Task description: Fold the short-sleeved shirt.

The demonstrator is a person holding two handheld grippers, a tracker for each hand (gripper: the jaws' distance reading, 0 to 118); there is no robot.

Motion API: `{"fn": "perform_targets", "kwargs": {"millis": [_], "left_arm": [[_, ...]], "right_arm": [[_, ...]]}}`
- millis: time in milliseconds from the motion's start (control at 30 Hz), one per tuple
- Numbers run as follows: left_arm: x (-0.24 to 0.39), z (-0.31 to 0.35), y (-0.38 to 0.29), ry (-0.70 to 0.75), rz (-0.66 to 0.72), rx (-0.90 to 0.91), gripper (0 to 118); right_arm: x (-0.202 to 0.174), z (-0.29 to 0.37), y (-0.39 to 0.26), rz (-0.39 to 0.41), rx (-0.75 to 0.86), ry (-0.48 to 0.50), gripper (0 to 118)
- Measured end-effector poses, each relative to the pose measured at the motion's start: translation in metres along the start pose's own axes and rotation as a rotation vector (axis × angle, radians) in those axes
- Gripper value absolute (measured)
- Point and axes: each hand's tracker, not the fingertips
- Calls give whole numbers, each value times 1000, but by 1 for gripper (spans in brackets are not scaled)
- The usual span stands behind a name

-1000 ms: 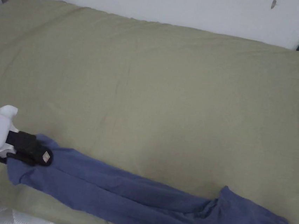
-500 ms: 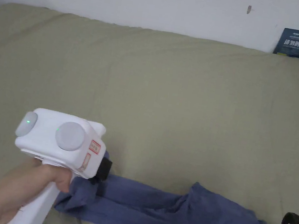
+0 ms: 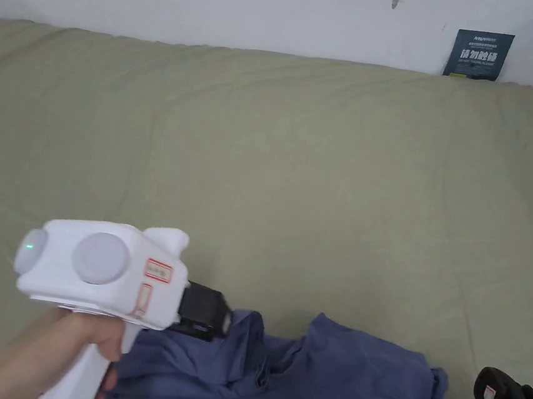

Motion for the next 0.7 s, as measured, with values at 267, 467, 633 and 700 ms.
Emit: {"fn": "perform_targets", "kwargs": {"millis": [267,467,633,700], "left_arm": [[-23,-16,-4,-175,151,-14,0],[29,-108,-32,-228,71,-200,0],[34,-90,-26,-236,52,-147,0],[26,-65,-24,-230,40,-127,0]], "right_arm": [[-12,-7,-1,27,-21,15,1],[-15,-8,-3,31,-44,5,1],[-16,-12,-2,37,-62,10,1],[-19,-14,0,43,-60,16,1]]}}
